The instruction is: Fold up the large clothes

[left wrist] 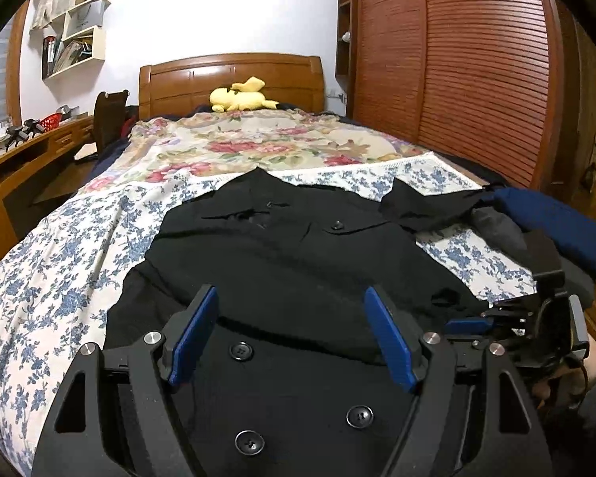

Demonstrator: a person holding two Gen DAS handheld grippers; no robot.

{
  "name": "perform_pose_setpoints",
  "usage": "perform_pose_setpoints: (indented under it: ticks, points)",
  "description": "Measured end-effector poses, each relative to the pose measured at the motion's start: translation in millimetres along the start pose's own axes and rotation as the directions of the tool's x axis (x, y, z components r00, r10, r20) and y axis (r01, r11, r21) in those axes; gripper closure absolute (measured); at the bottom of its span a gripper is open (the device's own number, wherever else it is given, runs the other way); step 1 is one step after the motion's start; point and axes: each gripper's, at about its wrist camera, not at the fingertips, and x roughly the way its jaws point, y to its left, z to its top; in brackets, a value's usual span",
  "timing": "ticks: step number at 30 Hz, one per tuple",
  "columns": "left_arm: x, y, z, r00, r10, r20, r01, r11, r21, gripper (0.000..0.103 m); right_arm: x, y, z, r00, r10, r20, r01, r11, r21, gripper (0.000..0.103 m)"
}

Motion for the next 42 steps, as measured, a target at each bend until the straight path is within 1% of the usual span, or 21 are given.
perform_pose_setpoints:
  ticks: [3, 5, 9, 12, 15, 20, 23, 28, 32, 34, 37, 40, 42]
  points:
    - [2.3, -4.1, 2.7, 1.000, -0.013, -0.020, 0.013, 1.000, 0.009, 0.026, 1.5, -1.8, 2.5, 1.000, -0.013, 0.011, 0.013, 1.000, -0.003, 0.076]
    - [1.7, -7.5, 5.5, 1.000, -0.021, -0.019, 0.021, 0.999, 0.027, 0.026, -9.6, -4.5, -0.7, 0.999, -0.019, 0.049, 0.020, 1.000, -0.010, 0.076]
    - [7.2, -13.7, 7.8, 1.000, -0.023, -0.021, 0.024, 0.998, 0.066, 0.026, -30.3, -10.9, 2.7, 0.992, -0.014, 0.126, 0.013, 1.000, 0.011, 0.076]
    - [20.3, -14.8, 5.3, 0.998, -0.036, -0.041, 0.039, 0.997, 0.071, 0.026, -37.0, -15.4, 1.8, 0.988, -0.009, 0.153, 0.005, 1.000, 0.028, 0.076]
    - [37.1, -14.1, 3.7, 0.997, -0.054, -0.060, 0.058, 0.996, 0.068, 0.026, -31.2, -18.8, -4.0, 0.990, -0.014, 0.138, 0.010, 1.000, 0.030, 0.076]
    - [66.6, -12.9, 0.1, 0.995, -0.061, -0.084, 0.066, 0.996, 0.063, 0.026, -5.0, -17.2, -9.3, 0.997, -0.037, 0.064, 0.034, 0.999, 0.034, 0.076]
    - [81.8, -12.5, -3.8, 0.994, -0.067, -0.091, 0.073, 0.995, 0.069, 0.026, 8.3, -12.5, -11.1, 0.998, -0.048, 0.044, 0.047, 0.998, 0.032, 0.076]
    - [100.3, -10.6, -11.9, 0.993, -0.077, -0.094, 0.083, 0.995, 0.057, 0.026, 9.7, -16.7, -12.4, 0.998, -0.018, 0.064, 0.015, 0.998, 0.055, 0.075]
    - [115.0, -10.5, -21.8, 0.986, -0.103, -0.128, 0.109, 0.993, 0.040, 0.026, 9.5, -18.8, -15.8, 0.997, 0.003, 0.074, -0.007, 0.998, 0.063, 0.073]
    - [115.8, -11.4, -22.3, 0.985, -0.111, -0.130, 0.117, 0.992, 0.041, 0.026, 8.9, -20.7, -17.5, 0.997, 0.014, 0.078, -0.020, 0.997, 0.070, 0.072]
    - [111.4, -12.0, -22.1, 0.986, -0.125, -0.109, 0.131, 0.990, 0.044, 0.026, 7.5, -26.5, -17.5, 0.996, 0.034, 0.081, -0.042, 0.995, 0.090, 0.071]
    - [111.8, -10.7, -22.4, 0.986, -0.128, -0.109, 0.133, 0.990, 0.043, 0.026, -2.7, -32.1, -16.1, 0.995, 0.031, 0.098, -0.042, 0.993, 0.115, 0.071]
    - [113.0, -9.6, -22.9, 0.984, -0.134, -0.115, 0.139, 0.990, 0.035, 0.026, -13.9, -38.9, -14.1, 0.992, 0.011, 0.123, -0.026, 0.992, 0.127, 0.071]
